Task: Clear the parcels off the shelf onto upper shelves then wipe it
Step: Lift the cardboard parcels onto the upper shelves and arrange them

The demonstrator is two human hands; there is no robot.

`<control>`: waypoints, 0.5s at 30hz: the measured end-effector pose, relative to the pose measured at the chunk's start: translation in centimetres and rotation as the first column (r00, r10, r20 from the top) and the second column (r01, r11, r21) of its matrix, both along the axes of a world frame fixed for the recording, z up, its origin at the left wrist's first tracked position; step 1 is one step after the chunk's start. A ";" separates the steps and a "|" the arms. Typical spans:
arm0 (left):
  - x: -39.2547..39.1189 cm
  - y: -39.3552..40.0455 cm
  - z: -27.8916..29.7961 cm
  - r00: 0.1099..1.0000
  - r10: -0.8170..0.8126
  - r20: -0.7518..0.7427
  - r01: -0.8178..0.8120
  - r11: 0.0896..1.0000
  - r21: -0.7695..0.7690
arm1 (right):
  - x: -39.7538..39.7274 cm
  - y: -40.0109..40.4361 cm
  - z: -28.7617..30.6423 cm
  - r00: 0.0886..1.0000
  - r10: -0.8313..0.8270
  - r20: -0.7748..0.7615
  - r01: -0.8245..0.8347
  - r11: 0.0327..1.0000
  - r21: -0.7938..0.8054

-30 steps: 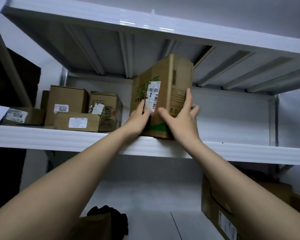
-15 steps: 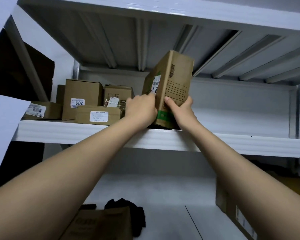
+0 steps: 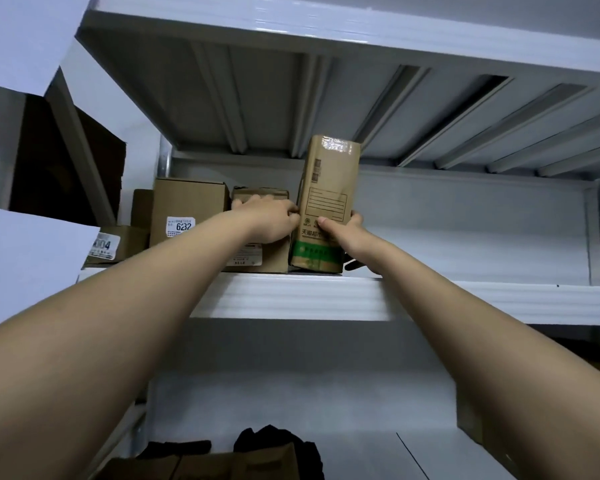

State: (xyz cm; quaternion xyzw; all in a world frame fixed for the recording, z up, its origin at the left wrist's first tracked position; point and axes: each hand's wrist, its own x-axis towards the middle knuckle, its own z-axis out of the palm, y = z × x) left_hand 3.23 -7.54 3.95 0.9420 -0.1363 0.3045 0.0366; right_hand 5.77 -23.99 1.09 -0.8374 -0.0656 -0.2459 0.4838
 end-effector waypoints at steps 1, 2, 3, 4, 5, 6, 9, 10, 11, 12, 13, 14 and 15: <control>0.1 0.4 0.1 1.000 -0.002 -0.016 0.002 1.000 -0.008 | 0.2 0.2 0.1 1.000 -0.013 -0.024 0.012 0.999 -0.042; -0.1 0.8 0.2 0.999 -0.015 -0.049 0.015 1.000 -0.016 | 0.4 0.4 0.2 0.999 -0.025 -0.042 0.022 0.997 -0.073; -0.5 1.2 0.4 0.993 -0.038 -0.111 0.035 0.999 -0.030 | 0.7 0.4 0.4 0.998 -0.033 -0.055 0.027 0.995 -0.098; -1.0 1.5 0.6 0.978 -0.066 -0.196 0.057 0.997 -0.050 | 0.9 0.5 0.5 0.997 -0.039 -0.069 0.030 0.992 -0.123; -1.6 1.9 0.7 0.952 -0.091 -0.293 0.074 0.995 -0.067 | 1.1 0.5 0.7 0.996 -0.044 -0.078 0.032 0.989 -0.146; -2.1 2.2 0.9 0.917 -0.099 -0.386 0.078 0.995 -0.070 | 1.2 0.4 0.9 0.995 -0.046 -0.089 0.031 0.985 -0.170; -2.5 3.2 1.2 0.854 -0.027 -0.519 0.036 0.999 0.006 | 1.8 0.5 1.2 0.991 -0.064 -0.120 0.034 0.972 -0.231; -2.4 3.3 1.1 0.856 -0.013 -0.517 0.034 0.999 0.031 | 2.0 0.5 1.3 0.989 -0.076 -0.131 0.042 0.968 -0.249; -2.1 3.3 0.9 0.864 -0.013 -0.504 0.037 0.999 0.038 | 2.2 0.5 1.3 0.986 -0.090 -0.139 0.050 0.963 -0.267; -2.0 3.3 0.7 0.873 -0.022 -0.488 0.041 0.999 0.029 | 2.5 0.6 1.4 0.983 -0.105 -0.149 0.059 0.957 -0.284; -1.8 3.3 0.6 0.876 -0.033 -0.481 0.048 0.999 0.017 | 2.7 0.7 1.4 0.981 -0.119 -0.156 0.067 0.951 -0.303; -1.8 3.3 0.6 0.878 -0.045 -0.477 0.057 0.998 0.010 | 2.9 0.9 1.4 0.978 -0.132 -0.160 0.076 0.945 -0.317; -1.8 3.2 0.6 0.876 -0.055 -0.479 0.063 0.998 0.002 | 3.1 0.9 1.5 0.976 -0.143 -0.161 0.084 0.941 -0.328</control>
